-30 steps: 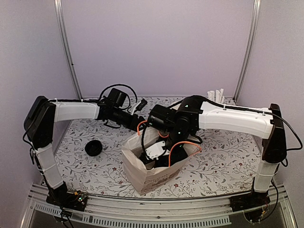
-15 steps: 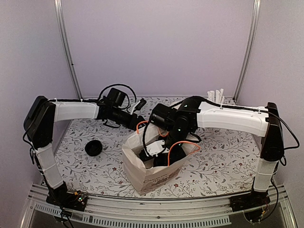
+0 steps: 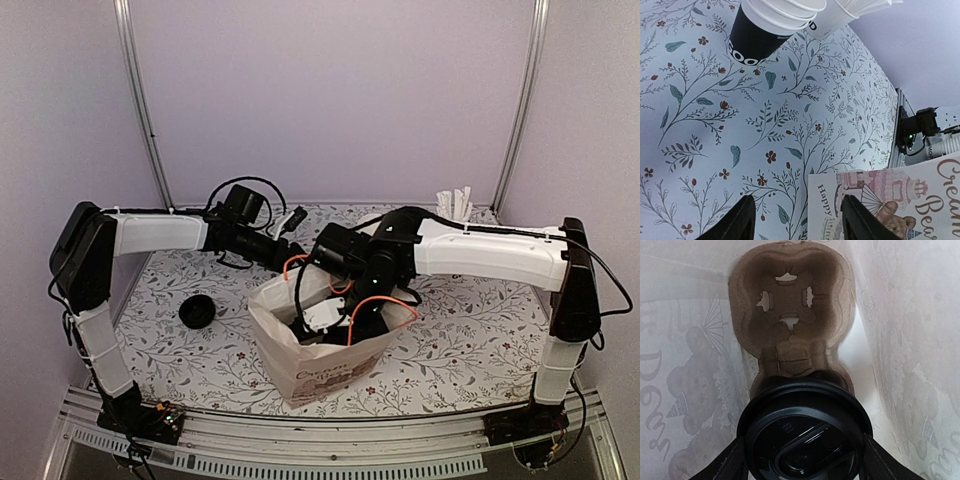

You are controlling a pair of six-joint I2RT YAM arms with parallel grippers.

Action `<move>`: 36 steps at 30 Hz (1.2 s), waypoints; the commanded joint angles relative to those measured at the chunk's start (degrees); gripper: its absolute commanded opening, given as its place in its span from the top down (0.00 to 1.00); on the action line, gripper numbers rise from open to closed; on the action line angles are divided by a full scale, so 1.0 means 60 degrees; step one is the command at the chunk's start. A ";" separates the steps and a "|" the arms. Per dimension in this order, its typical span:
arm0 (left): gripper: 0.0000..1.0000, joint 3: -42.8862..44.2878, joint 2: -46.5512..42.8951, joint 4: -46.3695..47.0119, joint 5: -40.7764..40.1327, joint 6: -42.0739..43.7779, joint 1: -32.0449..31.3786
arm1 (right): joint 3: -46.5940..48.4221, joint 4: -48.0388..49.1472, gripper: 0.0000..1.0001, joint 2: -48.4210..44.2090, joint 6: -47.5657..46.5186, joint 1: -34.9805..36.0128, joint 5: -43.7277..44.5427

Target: Pack the takeout coffee

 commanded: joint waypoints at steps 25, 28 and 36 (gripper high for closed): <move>0.38 -0.0109 -0.0497 0.0130 0.0045 -0.0031 0.0240 | 0.0385 -0.1106 0.50 0.1019 0.0664 -0.0095 0.0968; 0.38 -0.0121 -0.0543 0.0125 -0.0001 0.0039 0.0240 | 0.0584 -0.1120 0.43 0.0813 0.0665 -0.0095 0.1045; 0.39 0.0162 -0.0695 -0.0349 0.0027 0.0417 0.0375 | 0.1543 -0.1194 0.20 0.0442 0.0904 -0.0095 0.1045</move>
